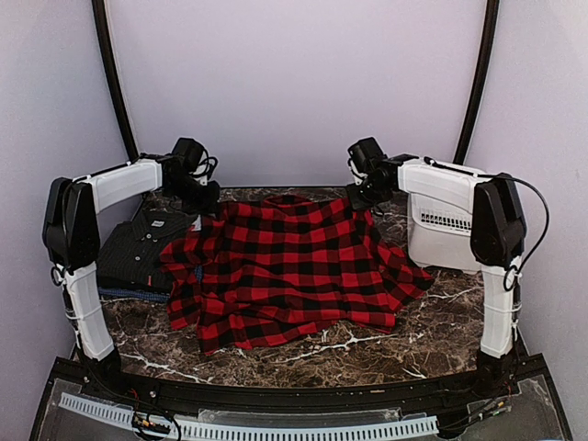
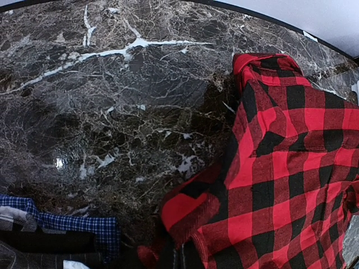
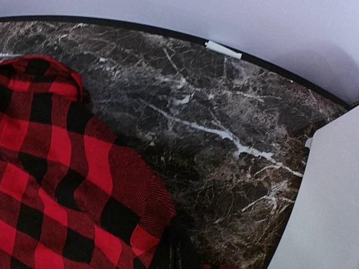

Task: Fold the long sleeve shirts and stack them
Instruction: Flatten out the crumpled shirt at the center of the board, then smooth out the flattened shirt at the center of the board.

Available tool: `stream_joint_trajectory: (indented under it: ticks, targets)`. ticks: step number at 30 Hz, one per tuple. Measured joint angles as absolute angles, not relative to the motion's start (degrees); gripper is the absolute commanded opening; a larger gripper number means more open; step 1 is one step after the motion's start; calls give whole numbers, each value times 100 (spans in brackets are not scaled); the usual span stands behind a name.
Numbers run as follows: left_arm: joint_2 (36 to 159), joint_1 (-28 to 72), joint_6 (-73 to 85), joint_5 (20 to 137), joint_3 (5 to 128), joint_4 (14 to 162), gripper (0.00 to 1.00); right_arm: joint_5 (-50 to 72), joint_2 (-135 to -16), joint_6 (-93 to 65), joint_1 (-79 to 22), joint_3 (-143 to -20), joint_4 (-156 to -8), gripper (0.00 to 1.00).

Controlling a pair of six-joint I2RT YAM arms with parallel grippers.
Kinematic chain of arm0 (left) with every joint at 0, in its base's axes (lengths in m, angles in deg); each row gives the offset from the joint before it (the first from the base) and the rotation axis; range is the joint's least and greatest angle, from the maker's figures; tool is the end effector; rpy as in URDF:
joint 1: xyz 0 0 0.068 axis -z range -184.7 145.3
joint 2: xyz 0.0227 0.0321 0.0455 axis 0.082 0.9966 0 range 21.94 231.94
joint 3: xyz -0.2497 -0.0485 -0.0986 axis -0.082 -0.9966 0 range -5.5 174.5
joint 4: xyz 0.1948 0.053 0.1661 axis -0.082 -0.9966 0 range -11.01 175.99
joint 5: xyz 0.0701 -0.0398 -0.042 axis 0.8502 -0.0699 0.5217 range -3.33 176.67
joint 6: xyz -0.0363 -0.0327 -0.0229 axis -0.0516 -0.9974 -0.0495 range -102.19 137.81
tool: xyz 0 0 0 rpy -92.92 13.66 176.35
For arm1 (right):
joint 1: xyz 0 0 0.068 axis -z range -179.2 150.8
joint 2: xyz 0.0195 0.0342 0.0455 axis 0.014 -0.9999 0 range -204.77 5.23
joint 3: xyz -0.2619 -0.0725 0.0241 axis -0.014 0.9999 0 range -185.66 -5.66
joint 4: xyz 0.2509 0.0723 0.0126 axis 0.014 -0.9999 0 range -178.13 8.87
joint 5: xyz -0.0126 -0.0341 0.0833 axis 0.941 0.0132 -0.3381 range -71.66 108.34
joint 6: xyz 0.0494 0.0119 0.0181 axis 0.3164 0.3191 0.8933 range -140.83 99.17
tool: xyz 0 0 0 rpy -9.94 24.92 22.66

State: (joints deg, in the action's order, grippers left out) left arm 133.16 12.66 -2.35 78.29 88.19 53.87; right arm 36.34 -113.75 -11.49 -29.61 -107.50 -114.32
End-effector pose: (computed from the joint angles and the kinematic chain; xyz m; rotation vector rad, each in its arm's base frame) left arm 0.4164 -0.1357 0.2597 0.0061 2.4813 -0.4653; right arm 0.4096 0.2276 0.2465 -0.3026 2.3739 -0.0628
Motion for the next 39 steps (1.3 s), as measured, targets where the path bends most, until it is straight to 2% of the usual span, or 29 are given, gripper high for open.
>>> stream_joint_trajectory:
  ticks: [7, 10, 12, 13, 14, 15, 17, 21, 29, 35, 39]
  targets:
    - [13587, 1266, -274, 8161, 9746, 5321, 0, 3936, -11915, -1009, -2605, -11802, -11485, 0]
    - [13855, 1269, -305, 8279, 10275, 5339, 0, 3920, -12129, -959, -2447, -12188, -11504, 14]
    - [14109, 1269, -327, 8349, 10620, 5323, 12, 3866, -12258, -939, -2373, -12414, -11520, 34]
    - [14249, 1269, -331, 8375, 10773, 5304, 29, 3811, -12286, -930, -2360, -12466, -11526, 41]
    - [14397, 1269, -342, 8386, 10917, 5291, 36, 3761, -12299, -941, -2356, -12486, -11544, 46]
    - [14544, 1269, -338, 8395, 11048, 5260, 48, 3693, -12299, -974, -2369, -12483, -11563, 52]
    - [14758, 1269, -331, 8395, 11182, 5214, 62, 3608, -12258, -970, -2417, -12379, -11513, 59]
    - [14913, 1271, -346, 8362, 11247, 4908, 70, 3405, -11895, -1003, -2592, -11712, -11443, 62]
    - [14467, 1463, -285, 8334, 10974, 4744, 73, 2956, -10365, -1005, -3011, -9970, -11128, 62]
    - [12616, 2075, -329, 8249, 8778, 5074, 65, 2642, -8872, -786, -3437, -8116, -10844, 58]
    - [11416, 2545, -410, 8030, 7453, 5267, 58, 2487, -8101, -482, -3831, -6967, -10908, 49]
